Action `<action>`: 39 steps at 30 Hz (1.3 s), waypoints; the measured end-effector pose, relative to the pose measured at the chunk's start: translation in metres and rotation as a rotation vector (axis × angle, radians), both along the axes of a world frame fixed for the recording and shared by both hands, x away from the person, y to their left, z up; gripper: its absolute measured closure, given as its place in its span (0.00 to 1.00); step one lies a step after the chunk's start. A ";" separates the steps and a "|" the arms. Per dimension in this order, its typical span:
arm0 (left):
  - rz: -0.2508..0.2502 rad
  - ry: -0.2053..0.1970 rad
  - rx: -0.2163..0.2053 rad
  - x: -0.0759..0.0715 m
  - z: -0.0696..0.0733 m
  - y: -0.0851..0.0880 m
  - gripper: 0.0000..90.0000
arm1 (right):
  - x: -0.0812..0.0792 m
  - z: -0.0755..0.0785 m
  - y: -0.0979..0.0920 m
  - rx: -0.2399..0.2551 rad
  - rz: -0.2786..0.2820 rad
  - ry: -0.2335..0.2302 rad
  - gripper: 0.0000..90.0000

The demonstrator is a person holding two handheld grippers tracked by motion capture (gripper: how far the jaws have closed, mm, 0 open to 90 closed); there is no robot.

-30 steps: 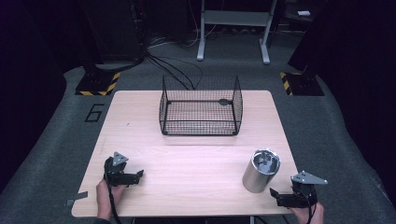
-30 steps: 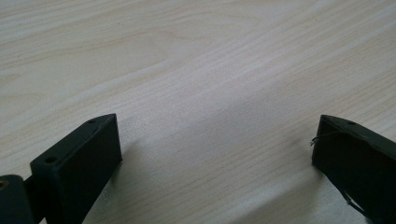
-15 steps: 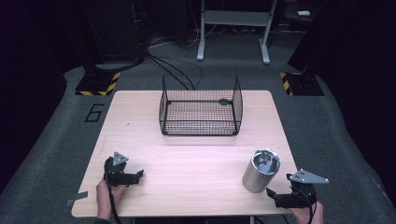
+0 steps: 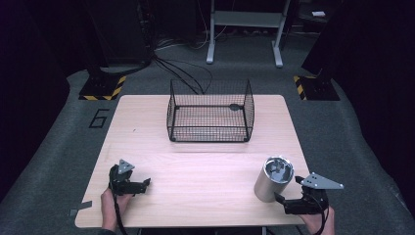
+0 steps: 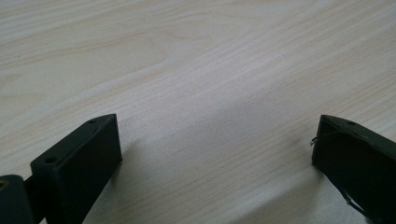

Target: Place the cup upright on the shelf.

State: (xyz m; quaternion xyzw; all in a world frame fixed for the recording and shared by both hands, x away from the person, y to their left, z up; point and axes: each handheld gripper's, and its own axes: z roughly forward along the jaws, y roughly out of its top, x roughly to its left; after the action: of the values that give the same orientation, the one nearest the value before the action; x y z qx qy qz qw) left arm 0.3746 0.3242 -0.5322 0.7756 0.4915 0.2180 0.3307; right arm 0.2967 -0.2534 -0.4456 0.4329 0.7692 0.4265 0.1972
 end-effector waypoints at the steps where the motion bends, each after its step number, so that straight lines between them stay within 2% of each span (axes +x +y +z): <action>1: 0.000 0.000 0.000 0.000 0.000 0.000 0.01 | 0.001 0.001 0.001 0.001 0.008 -0.007 0.00; 12: 0.000 0.000 0.001 0.000 0.000 0.000 0.01 | 0.011 0.008 0.013 0.015 0.022 -0.051 0.00; 17: 0.000 -0.001 0.001 0.000 0.000 0.000 0.01 | 0.015 0.009 0.017 0.024 0.010 -0.073 0.00; 21: 0.001 -0.001 0.001 0.000 0.000 0.000 0.01 | 0.018 0.008 0.019 0.029 0.012 -0.067 0.00; 39: 0.000 -0.001 -0.002 0.000 0.000 0.000 0.01 | 0.024 0.008 0.027 0.026 -0.016 -0.106 0.03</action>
State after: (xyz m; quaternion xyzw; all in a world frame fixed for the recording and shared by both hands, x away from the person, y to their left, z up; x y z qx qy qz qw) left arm 0.3748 0.3244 -0.5323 0.7752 0.4915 0.2178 0.3318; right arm 0.3203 -0.2268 -0.4376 0.4183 0.7486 0.4574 0.2355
